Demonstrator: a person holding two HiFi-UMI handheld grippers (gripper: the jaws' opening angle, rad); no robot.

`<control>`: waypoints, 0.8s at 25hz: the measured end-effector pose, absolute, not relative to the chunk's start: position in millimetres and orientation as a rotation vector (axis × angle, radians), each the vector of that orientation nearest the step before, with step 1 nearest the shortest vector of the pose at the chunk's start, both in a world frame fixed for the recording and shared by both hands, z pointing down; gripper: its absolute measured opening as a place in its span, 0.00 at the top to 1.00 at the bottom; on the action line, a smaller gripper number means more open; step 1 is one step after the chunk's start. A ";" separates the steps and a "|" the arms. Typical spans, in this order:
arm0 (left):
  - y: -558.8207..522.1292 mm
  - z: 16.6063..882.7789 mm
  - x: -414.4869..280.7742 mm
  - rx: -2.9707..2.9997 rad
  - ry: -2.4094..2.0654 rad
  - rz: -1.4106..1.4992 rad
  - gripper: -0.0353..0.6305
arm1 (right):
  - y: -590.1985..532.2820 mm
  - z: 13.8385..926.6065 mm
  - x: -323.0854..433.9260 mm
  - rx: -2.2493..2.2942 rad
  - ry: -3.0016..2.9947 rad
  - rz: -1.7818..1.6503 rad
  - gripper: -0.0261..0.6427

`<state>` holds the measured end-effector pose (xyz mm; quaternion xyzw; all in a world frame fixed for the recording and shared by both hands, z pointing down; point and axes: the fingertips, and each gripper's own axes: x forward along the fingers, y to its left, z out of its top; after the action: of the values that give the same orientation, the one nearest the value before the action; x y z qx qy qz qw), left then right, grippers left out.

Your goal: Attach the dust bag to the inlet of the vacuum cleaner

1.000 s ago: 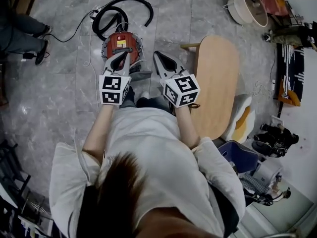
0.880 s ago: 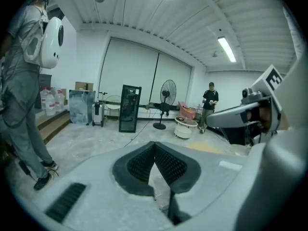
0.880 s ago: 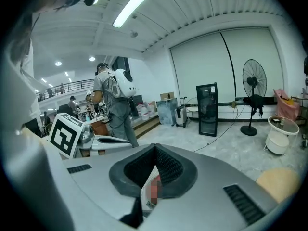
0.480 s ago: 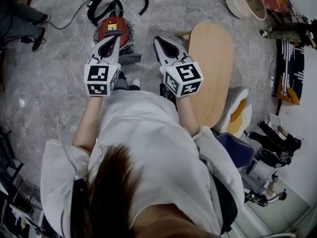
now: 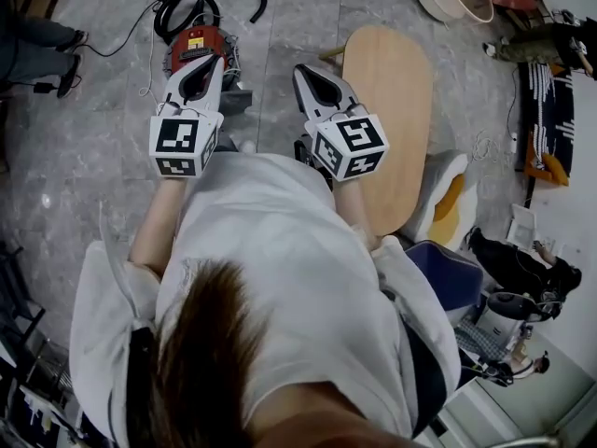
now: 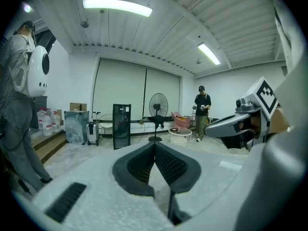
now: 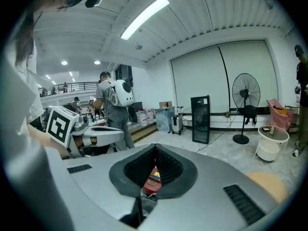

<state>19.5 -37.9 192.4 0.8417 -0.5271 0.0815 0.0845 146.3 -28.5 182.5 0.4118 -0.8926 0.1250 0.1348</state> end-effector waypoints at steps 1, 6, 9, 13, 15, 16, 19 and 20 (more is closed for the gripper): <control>-37.0 189.3 21.9 2.514 -1.576 0.237 0.92 | -28.4 182.3 150.7 1.200 -2.584 0.365 0.96; -33.9 179.6 28.0 2.530 -1.608 0.224 0.92 | -31.9 180.3 161.8 1.215 -2.588 0.364 0.96; -27.8 176.6 28.6 2.548 -1.638 0.242 0.92 | -30.0 181.6 163.3 1.210 -2.591 0.353 0.96; -24.6 175.1 24.2 2.543 -1.685 0.232 0.92 | -30.2 184.5 162.4 1.214 -2.609 0.360 0.96; -23.7 174.0 20.8 2.534 -1.713 0.226 0.92 | -30.9 185.3 161.9 1.212 -2.615 0.360 0.96; -22.5 173.2 18.9 2.529 -1.725 0.224 0.92 | -30.5 185.3 161.7 1.209 -2.618 0.361 0.96; -16.8 172.9 15.2 2.519 -1.746 0.234 0.92 | -28.5 184.5 163.3 1.209 -2.625 0.363 0.96; -14.9 174.5 14.3 2.518 -1.747 0.241 0.92 | -27.9 185.1 164.2 1.211 -2.625 0.364 0.96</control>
<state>14.3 -14.9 174.5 0.8185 -0.5681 0.0784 0.0337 164.2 -27.9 185.1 0.4130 -0.8951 0.1241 0.1135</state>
